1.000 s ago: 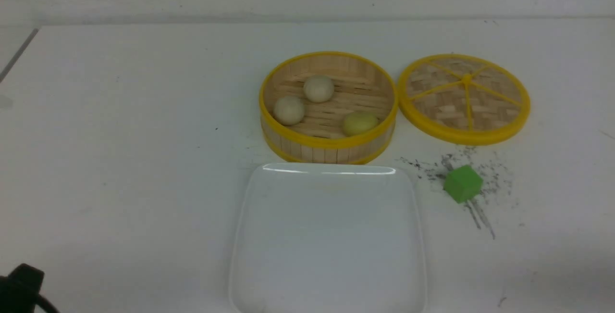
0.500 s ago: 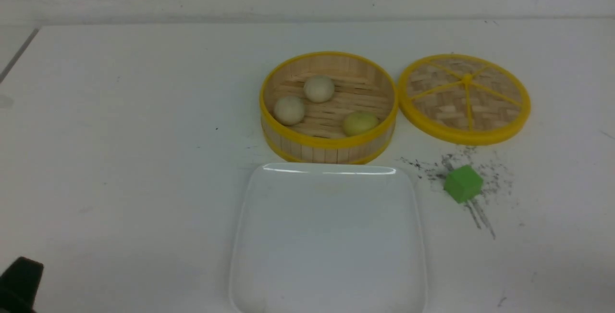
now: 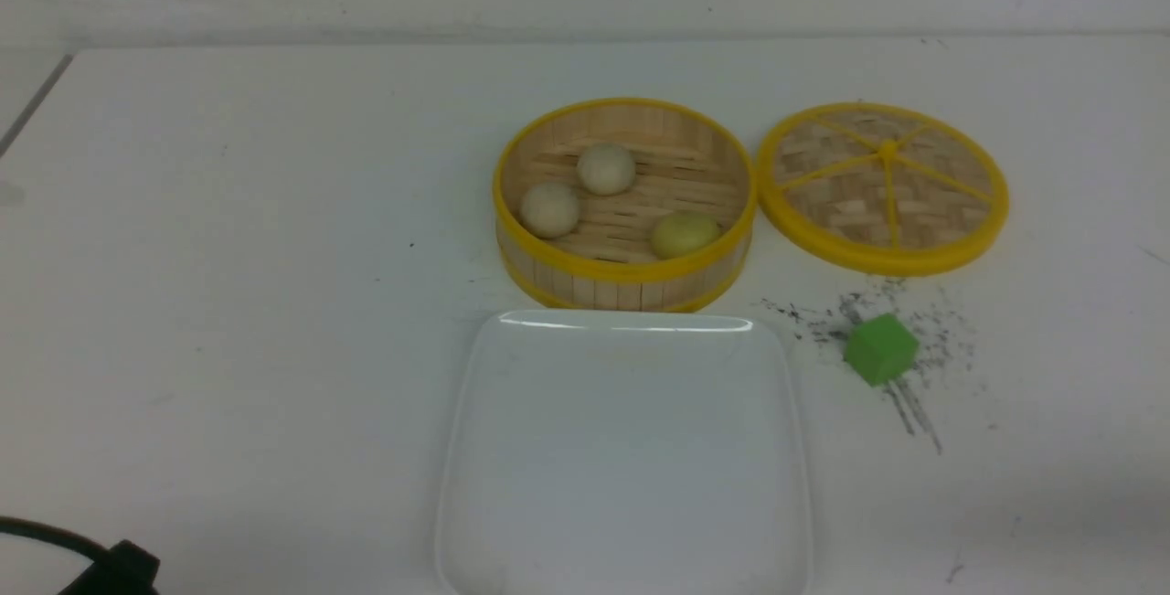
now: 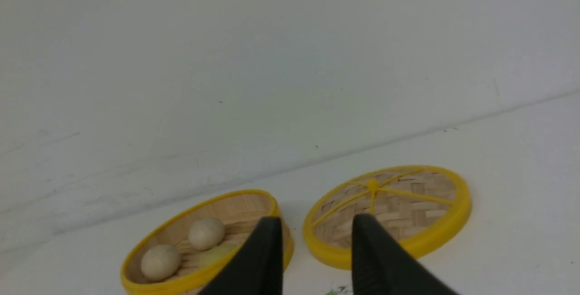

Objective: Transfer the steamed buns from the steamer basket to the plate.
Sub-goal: Use the right arm to grab the steamed stuffed bun that is closest to it

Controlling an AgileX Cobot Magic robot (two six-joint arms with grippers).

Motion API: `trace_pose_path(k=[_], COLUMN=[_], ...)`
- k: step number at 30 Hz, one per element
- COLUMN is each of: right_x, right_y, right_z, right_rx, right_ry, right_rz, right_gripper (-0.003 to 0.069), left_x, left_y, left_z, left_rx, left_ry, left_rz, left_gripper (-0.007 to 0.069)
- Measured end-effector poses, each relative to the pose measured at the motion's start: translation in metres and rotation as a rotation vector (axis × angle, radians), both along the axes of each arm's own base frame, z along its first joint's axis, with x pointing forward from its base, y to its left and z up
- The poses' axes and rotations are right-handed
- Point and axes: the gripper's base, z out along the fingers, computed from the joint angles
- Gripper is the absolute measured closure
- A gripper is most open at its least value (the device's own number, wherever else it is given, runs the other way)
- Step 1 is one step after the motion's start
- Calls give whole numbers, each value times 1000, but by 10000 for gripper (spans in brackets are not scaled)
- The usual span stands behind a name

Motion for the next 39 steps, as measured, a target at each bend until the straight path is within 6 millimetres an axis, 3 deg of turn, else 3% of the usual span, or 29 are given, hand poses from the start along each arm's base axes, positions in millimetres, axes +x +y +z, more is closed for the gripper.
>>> trace_pose_path(k=[8,15,25,29,34,39], right_x=[1,10,14,22,34,46], right_y=[15,25,26,27,30,36], right_z=[3,23,75,86,102,117], right_rx=[-141,-269,-253,-248,-247,-253], right_ry=[6,142,53,67,86,99], right_rz=[145,251,244,249,266,322], right_gripper=[419,419,419,419,419,419], left_x=[-1,0,-1,-2,-5,19], left_y=[-5,-8,-17,-20,-25,-24], left_z=[-1,9,17,21,66,104], left_rx=[121,230,235,237,291,394], left_ry=[-7,-130,-241,-274,-359,-251], left_rz=[-80,-131,-225,-257,-299,-365], left_gripper=[384,384,384,384,384,384])
